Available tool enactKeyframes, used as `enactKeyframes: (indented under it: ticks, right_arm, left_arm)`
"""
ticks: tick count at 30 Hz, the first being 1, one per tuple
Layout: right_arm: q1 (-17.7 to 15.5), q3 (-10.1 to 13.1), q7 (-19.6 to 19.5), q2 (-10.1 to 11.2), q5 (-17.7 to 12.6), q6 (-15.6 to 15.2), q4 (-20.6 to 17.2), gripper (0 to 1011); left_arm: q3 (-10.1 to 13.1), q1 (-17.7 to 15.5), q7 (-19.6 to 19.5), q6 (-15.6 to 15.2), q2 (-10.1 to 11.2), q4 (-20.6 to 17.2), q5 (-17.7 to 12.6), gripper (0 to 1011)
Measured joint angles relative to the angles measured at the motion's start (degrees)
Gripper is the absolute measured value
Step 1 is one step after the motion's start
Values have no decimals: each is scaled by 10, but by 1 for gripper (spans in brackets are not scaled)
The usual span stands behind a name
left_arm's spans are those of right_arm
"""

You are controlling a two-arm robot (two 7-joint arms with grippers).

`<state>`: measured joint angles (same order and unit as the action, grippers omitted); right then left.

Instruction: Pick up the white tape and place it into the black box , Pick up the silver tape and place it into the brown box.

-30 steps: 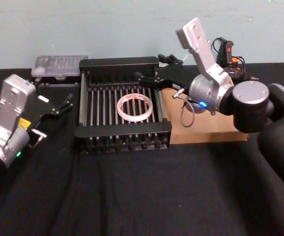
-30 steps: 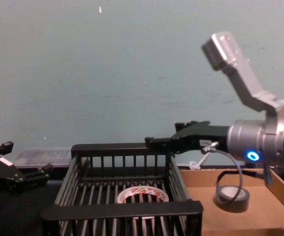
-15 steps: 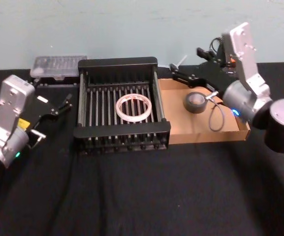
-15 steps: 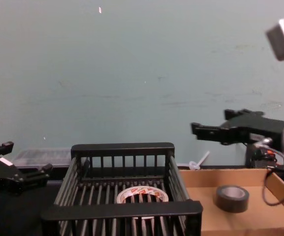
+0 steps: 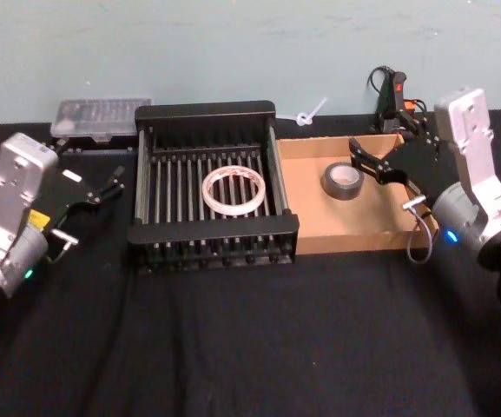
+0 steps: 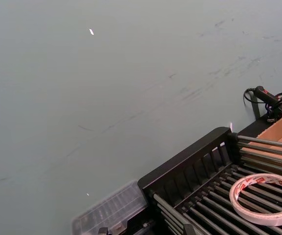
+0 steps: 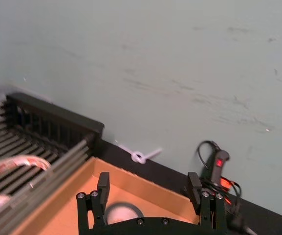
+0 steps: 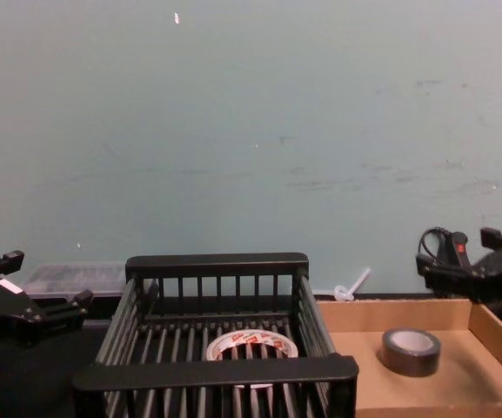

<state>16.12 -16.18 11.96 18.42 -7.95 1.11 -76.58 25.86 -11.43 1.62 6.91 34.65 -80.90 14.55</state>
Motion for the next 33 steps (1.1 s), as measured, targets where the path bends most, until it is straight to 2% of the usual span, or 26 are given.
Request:
enactKeyframes:
  ticks: [3,11,17,33]
  right_arm:
    - [-10,-5,-20,2,35,18,9,1003]
    - [-19,-11,-41,2,83,29,28,1002]
    - [-22,-9,-43,-3,98,30,39,1002]
    - [-21,-9,-43,-2,98,30,38,1002]
  left_arm:
    - [0,0,0,0,0,0,0,1001]
    - [0,0,0,0,0,0,0,1001]
    - [0,0,0,0,0,0,0,1001]
    - [0,0,0,0,0,0,0,1001]
